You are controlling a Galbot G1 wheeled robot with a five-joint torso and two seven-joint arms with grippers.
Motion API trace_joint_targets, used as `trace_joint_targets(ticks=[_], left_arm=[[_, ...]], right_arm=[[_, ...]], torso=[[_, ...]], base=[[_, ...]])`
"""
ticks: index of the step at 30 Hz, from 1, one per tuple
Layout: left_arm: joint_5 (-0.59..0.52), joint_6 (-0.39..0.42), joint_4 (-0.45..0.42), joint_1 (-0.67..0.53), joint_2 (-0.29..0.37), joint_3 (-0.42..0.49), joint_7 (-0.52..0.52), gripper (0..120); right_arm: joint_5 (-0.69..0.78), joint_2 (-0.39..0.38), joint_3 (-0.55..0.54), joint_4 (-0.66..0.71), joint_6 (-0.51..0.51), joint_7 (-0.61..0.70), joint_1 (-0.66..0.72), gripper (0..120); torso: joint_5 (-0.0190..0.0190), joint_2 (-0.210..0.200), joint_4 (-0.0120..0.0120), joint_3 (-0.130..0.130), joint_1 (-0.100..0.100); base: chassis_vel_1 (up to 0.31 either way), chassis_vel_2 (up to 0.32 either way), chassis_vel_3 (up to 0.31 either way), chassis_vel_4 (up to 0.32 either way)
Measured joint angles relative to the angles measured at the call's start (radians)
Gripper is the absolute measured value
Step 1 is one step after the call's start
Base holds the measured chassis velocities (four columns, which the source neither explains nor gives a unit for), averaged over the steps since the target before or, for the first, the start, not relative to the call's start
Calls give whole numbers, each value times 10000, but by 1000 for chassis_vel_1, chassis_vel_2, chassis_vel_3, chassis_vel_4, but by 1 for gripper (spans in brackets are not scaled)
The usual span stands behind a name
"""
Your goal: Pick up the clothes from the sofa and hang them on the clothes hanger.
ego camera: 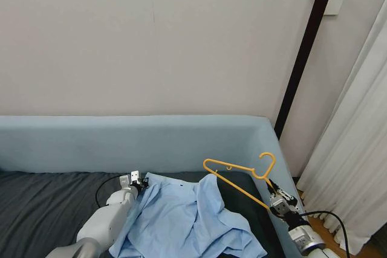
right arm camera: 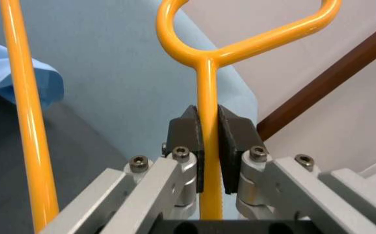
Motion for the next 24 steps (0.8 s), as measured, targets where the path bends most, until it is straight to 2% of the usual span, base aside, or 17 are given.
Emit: trace_joint_targets(ticks=[9, 14, 16, 19, 21, 24], left_arm=[[-76, -200, -646, 327, 292, 116, -92, 0], [-161, -875, -1453, 674, 669, 533, -191, 0], [-219, -975, -2009, 880, 874, 607, -269, 0], [-506, -1011, -3368, 1327, 1396, 772, -364, 0], [-527, -1011, -3516, 1374, 1468, 793, -377, 0], [-687, -978, -4717, 1751, 2106, 961, -471, 0]], right_arm=[[-23, 15, -52, -7, 11, 10, -36, 6], [-66, 17, -126, -111, 107, 12, -5, 6], [-74, 17, -163, -98, 125, 12, 30, 6], [-143, 1, -275, -66, 165, -4, 103, 6], [-151, -3, -301, -66, 167, -7, 113, 6], [-238, 19, -451, -83, 171, -12, 193, 6]], torso=[[-1, 0, 1, 0, -1], [-1, 1, 0, 1, -1], [-3, 0, 0, 0, -1], [-2, 1, 0, 0, -1], [-3, 1, 0, 0, 0], [0, 1, 1, 0, -1]], base=[[0, 0, 0, 0], [0, 0, 0, 0], [0, 0, 0, 0], [0, 0, 0, 0], [0, 0, 0, 0], [0, 0, 0, 0]])
